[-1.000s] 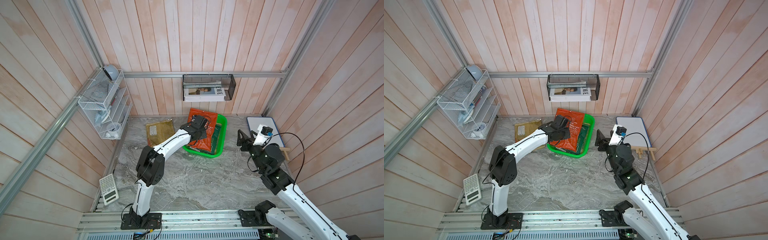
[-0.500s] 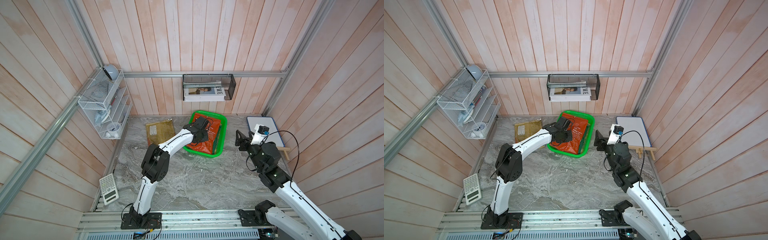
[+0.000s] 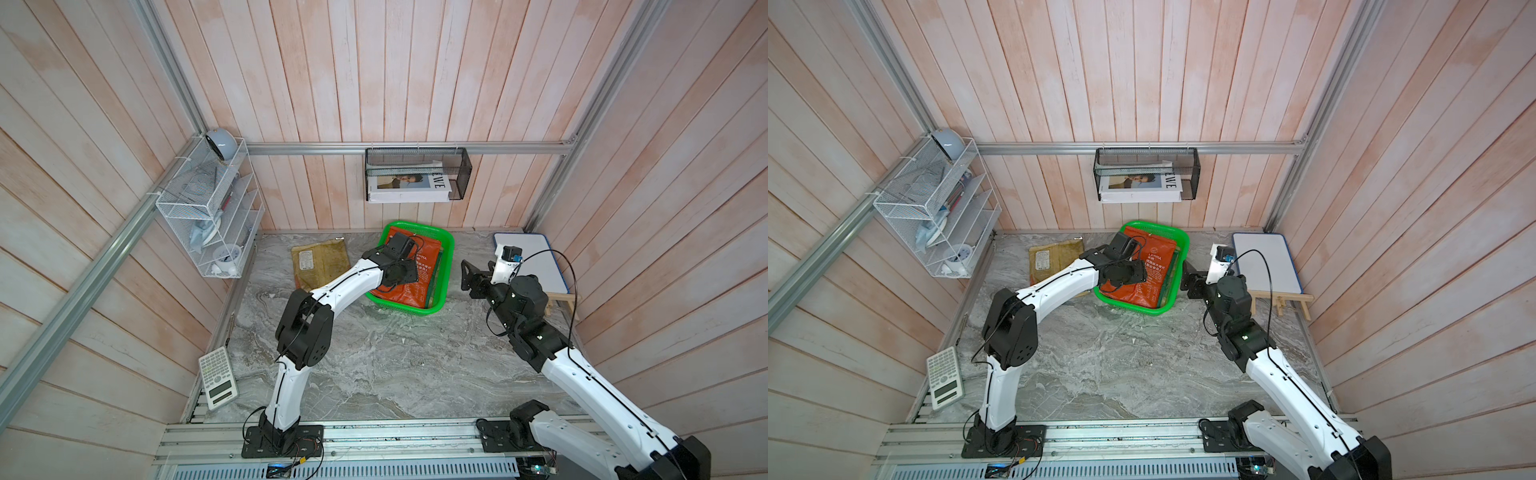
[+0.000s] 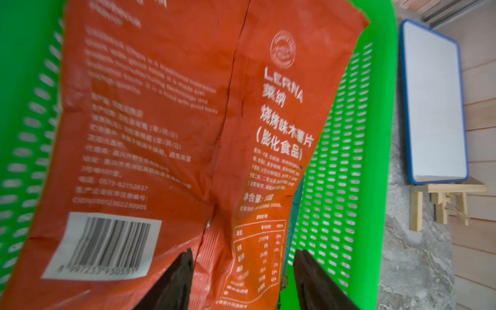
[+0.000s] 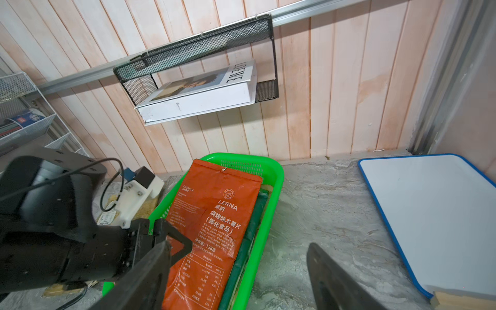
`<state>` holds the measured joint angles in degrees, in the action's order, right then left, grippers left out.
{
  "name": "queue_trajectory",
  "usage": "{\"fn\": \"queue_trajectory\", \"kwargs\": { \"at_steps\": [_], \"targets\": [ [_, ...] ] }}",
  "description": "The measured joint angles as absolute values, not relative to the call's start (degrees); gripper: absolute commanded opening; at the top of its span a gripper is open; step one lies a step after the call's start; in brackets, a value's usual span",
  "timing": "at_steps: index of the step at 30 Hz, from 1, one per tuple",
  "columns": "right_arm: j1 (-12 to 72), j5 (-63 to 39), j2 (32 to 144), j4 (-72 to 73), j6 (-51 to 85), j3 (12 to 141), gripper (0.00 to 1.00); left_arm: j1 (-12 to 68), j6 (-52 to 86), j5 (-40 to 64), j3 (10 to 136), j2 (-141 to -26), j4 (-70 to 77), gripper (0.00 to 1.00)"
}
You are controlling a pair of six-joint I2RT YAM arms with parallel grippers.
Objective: Put the potato chips into the basket
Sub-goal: Place the potato chip in the basket, then pick up the potato chip from the center of the board.
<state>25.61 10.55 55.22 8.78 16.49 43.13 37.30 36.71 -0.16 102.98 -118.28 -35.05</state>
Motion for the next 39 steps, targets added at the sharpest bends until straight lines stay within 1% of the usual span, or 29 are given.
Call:
{"fn": "queue_trajectory", "kwargs": {
  "at_steps": [5,9,10,11,16,20,28,32,39],
  "targets": [
    [25.6,6.3,60.1,7.4,17.6,47.4,0.83,34.3,35.5,-4.8,95.7,-106.2,-30.0,0.65],
    [26.3,2.8,68.4,2.2,18.0,54.7,0.87,27.9,35.6,-9.0,90.6,-99.0,-28.2,0.65],
    [26.9,2.3,70.9,0.6,18.0,56.8,0.88,25.9,35.6,-10.2,89.8,-98.5,-28.3,0.66],
    [27.6,1.7,73.1,-0.9,17.9,58.5,0.89,24.0,35.5,-11.3,89.3,-98.5,-28.8,0.69],
    [30.4,-1.0,80.1,-6.1,17.5,63.4,0.92,17.7,34.3,-15.0,88.8,-104.0,-32.9,0.71],
    [31.3,-2.3,81.9,-8.2,17.5,64.9,0.92,15.7,33.4,-15.2,88.8,-109.1,-34.9,0.71],
    [31.6,-3.2,82.5,-11.3,16.2,67.6,0.90,15.3,32.8,-13.7,89.8,-115.1,-36.3,0.71],
    [33.2,-3.7,86.2,-14.2,14.4,72.0,0.90,15.3,31.9,-13.3,91.0,-117.9,-37.0,0.71],
    [34.8,-6.7,91.0,-17.0,13.6,75.8,0.89,15.2,30.1,-13.1,92.7,-121.5,-39.4,0.71]
  ]
}}
